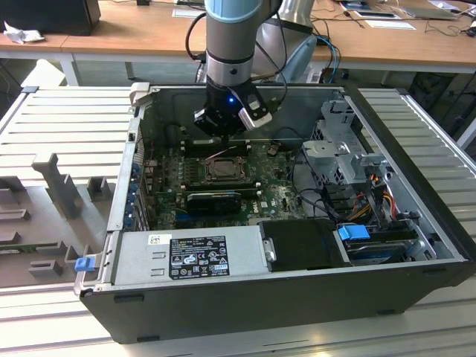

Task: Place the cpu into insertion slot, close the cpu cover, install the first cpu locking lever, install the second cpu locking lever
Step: 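Install the first cpu locking lever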

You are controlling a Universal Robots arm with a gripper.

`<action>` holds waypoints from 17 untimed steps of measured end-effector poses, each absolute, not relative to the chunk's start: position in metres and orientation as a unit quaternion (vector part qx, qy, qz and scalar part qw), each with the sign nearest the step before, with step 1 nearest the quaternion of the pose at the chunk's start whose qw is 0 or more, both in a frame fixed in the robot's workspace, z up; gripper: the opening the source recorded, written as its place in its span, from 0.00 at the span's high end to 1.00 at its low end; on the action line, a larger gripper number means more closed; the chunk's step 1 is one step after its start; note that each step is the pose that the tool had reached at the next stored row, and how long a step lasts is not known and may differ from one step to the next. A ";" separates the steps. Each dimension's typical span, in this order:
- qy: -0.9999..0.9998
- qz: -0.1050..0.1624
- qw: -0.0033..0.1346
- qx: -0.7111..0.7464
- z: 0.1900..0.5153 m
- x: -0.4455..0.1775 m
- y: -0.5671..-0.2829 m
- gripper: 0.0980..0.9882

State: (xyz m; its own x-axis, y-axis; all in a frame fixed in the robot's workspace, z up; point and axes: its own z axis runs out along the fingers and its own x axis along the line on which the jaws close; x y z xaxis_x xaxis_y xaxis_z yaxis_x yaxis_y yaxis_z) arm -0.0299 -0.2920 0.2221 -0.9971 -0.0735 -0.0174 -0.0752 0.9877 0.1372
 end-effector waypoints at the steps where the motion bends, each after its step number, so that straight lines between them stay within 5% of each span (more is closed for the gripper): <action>1: 0.997 0.069 0.006 -0.037 0.221 -0.029 -0.292 0.99; 17: 0.997 0.069 0.006 -0.037 0.213 -0.020 -0.292 0.99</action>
